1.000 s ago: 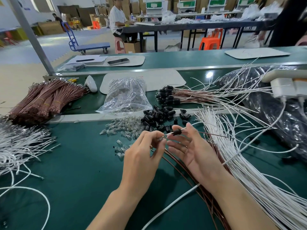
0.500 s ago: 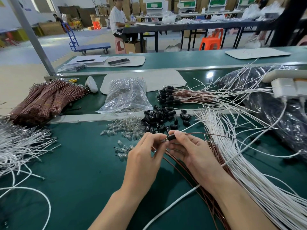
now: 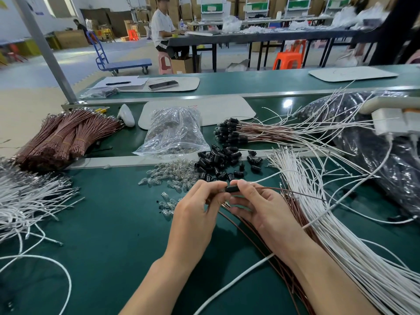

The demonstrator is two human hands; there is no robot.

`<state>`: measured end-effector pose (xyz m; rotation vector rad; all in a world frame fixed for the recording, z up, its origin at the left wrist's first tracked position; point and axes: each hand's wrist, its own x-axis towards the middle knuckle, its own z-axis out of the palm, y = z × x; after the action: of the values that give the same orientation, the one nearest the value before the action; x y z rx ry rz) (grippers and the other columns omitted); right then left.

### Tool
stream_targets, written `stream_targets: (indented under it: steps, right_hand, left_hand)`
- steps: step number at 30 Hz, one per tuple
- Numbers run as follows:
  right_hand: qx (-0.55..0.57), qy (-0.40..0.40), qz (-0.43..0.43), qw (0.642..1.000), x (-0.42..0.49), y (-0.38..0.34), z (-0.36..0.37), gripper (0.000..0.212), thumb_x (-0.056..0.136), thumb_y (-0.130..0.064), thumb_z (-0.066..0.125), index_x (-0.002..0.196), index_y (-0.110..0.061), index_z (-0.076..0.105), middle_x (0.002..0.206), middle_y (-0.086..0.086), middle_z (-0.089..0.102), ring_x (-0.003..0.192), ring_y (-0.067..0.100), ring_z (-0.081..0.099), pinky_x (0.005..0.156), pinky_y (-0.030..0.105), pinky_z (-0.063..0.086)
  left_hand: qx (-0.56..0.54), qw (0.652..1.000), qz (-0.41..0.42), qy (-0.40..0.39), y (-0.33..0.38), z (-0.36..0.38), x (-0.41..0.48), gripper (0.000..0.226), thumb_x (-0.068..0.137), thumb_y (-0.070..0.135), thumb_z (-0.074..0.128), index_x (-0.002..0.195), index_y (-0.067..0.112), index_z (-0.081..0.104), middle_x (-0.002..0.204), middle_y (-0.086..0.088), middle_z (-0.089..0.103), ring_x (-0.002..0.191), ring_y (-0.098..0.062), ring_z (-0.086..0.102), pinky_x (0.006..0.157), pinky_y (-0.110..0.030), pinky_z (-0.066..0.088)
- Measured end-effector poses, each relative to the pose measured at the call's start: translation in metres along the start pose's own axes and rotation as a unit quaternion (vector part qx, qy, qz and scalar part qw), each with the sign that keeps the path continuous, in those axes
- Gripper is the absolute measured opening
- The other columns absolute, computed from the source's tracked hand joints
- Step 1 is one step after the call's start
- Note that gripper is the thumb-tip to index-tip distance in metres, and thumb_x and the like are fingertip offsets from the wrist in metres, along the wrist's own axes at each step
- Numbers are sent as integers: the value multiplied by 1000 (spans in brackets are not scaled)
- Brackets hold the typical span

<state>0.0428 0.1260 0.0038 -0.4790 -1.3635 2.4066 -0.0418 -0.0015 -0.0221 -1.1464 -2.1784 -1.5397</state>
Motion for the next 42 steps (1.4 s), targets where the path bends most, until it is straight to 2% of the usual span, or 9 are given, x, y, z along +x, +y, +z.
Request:
stream_targets:
  steps: [6, 11, 14, 17, 21, 25, 29, 33, 42]
  right_hand:
    - [5, 61, -36, 997, 2, 0, -4, 20, 73, -19, 76, 91, -10, 77, 85, 6, 74, 78, 14, 73, 63, 21, 58]
    - [-41, 73, -52, 995, 1, 2, -2, 25, 71, -20, 78, 94, -9, 75, 89, 11, 78, 84, 19, 76, 65, 20, 57]
    - [-71, 68, -56, 994, 0, 4, -1, 25, 72, -23, 78, 93, -10, 75, 92, 13, 78, 87, 21, 77, 65, 20, 58]
    - [-83, 60, -51, 993, 0, 4, 0, 26, 71, -27, 78, 93, -11, 75, 92, 11, 79, 88, 23, 77, 65, 22, 59]
    - [-86, 56, -49, 994, 1, 7, 0, 21, 80, -24, 73, 95, -10, 73, 93, 11, 79, 87, 23, 77, 63, 21, 58]
    - [-97, 39, -42, 994, 2, 10, -2, 9, 93, -16, 66, 97, -9, 71, 95, 8, 79, 90, 21, 77, 64, 20, 57]
    - [-103, 22, -46, 993, 4, 12, -4, 14, 96, -19, 62, 101, -7, 67, 98, 7, 79, 94, 21, 76, 67, 19, 58]
    - [-102, 11, -48, 994, 4, 13, -5, 28, 88, -29, 64, 103, -6, 66, 100, 8, 79, 96, 21, 76, 70, 19, 58]
    - [-90, -9, -55, 994, 3, 13, -5, 31, 89, -31, 61, 103, -3, 62, 101, 10, 78, 99, 22, 75, 75, 19, 58]
  left_hand:
    - [46, 999, -20, -14, 3, -1, -2, 18, 97, 40, 62, 113, 33, 61, 93, 19, 63, 85, -2, 62, 74, -24, 50]
    - [179, 979, -75, -54, 8, 2, 0, 55, 94, 72, 26, 124, 35, 54, 74, 20, 59, 68, -3, 61, 63, -30, 46]
    - [247, 962, -77, -83, 9, 3, -1, 65, 91, 75, 4, 111, 34, 50, 61, 12, 56, 69, -12, 64, 60, -32, 41]
    - [286, 949, -82, -101, 8, 3, -1, 62, 89, 78, -8, 86, 31, 33, 53, 6, 50, 53, -16, 55, 55, -34, 38]
    - [284, 950, -81, -97, 9, 3, 0, 55, 89, 79, -4, 73, 33, 21, 48, 9, 40, 41, -5, 34, 46, -25, 23]
    - [285, 950, -86, -93, 7, 3, -1, 49, 92, 73, 2, 73, 31, 21, 47, 8, 39, 40, -5, 30, 46, -23, 19]
    - [303, 946, -79, -84, 7, 6, -3, 46, 97, 66, 4, 71, 31, 20, 45, 9, 34, 38, -3, 27, 45, -22, 14]
    - [292, 949, -79, -93, 3, 6, -4, 47, 97, 66, 1, 72, 31, 20, 47, 8, 38, 39, -4, 32, 46, -22, 17]
    - [255, 958, -80, -103, 3, 8, -6, 44, 95, 63, -3, 75, 33, 22, 52, 7, 44, 46, -11, 43, 47, -29, 24]
